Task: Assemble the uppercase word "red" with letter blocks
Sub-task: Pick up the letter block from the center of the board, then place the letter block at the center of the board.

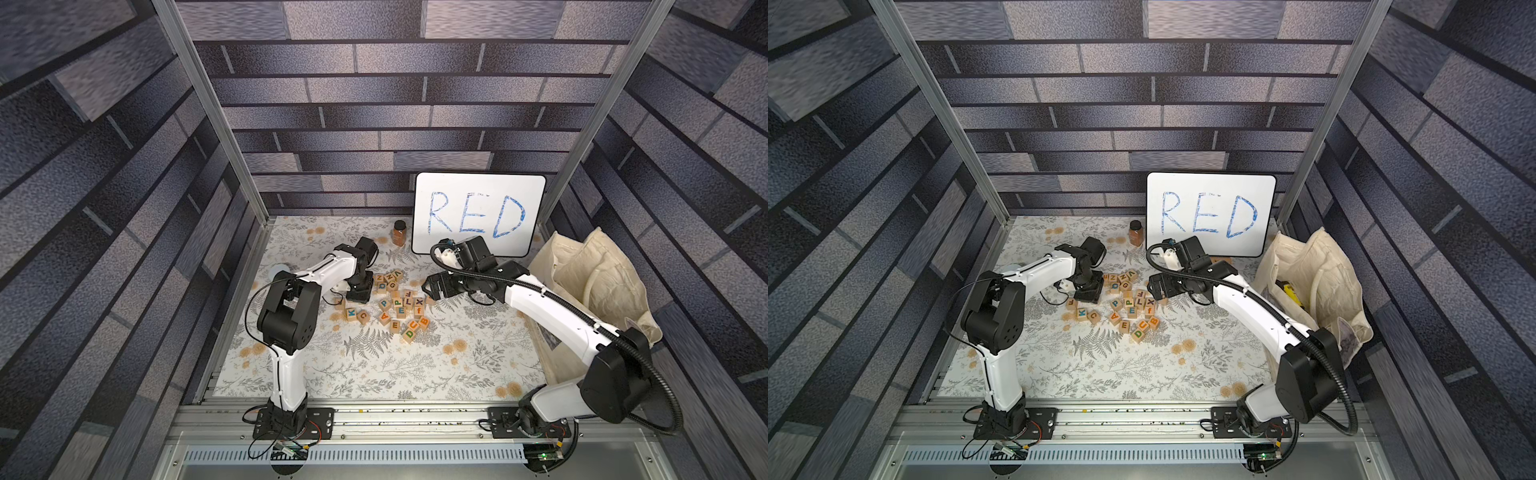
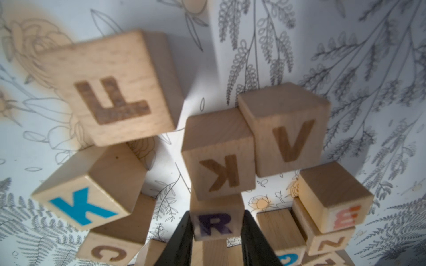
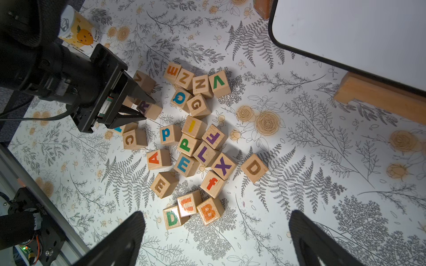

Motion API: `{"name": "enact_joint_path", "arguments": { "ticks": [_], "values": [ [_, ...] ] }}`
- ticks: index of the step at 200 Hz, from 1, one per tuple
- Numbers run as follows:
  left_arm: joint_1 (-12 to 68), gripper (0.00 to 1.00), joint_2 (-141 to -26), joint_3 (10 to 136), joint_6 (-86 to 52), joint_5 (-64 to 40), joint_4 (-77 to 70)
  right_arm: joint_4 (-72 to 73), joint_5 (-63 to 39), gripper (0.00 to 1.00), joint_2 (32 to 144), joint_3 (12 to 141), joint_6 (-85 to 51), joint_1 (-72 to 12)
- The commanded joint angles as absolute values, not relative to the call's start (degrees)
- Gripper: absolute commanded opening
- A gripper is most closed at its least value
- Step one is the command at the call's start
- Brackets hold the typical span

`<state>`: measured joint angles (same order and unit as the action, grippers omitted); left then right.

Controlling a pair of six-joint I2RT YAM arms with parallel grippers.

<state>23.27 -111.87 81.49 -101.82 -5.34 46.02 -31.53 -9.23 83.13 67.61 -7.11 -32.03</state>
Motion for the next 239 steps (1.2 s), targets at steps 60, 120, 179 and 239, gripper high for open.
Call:
{"name": "enact_joint_path", "arguments": {
  "ticks": [60,120,179,239],
  "values": [
    [24.4,0.14,-111.0,85.7,-97.3,-1.1,53.4,-32.8,-8.2,1.0,82.7,66.9,-6.4,-32.3],
    [25.8,0.14,-111.3,90.4,-85.9,2.9,58.7,-32.3,-10.3,1.0,81.3,66.5,-7.4,-32.4],
    [26.2,0.14,-110.1,92.1,-69.3,5.4,59.5,-31.4,-14.1,1.0,80.4,65.9,-9.5,-32.4],
    [26.3,0.15,-110.0,93.0,-49.6,4.6,57.4,-29.7,-16.5,1.0,79.1,64.6,-12.1,-32.5]
  ]
}}
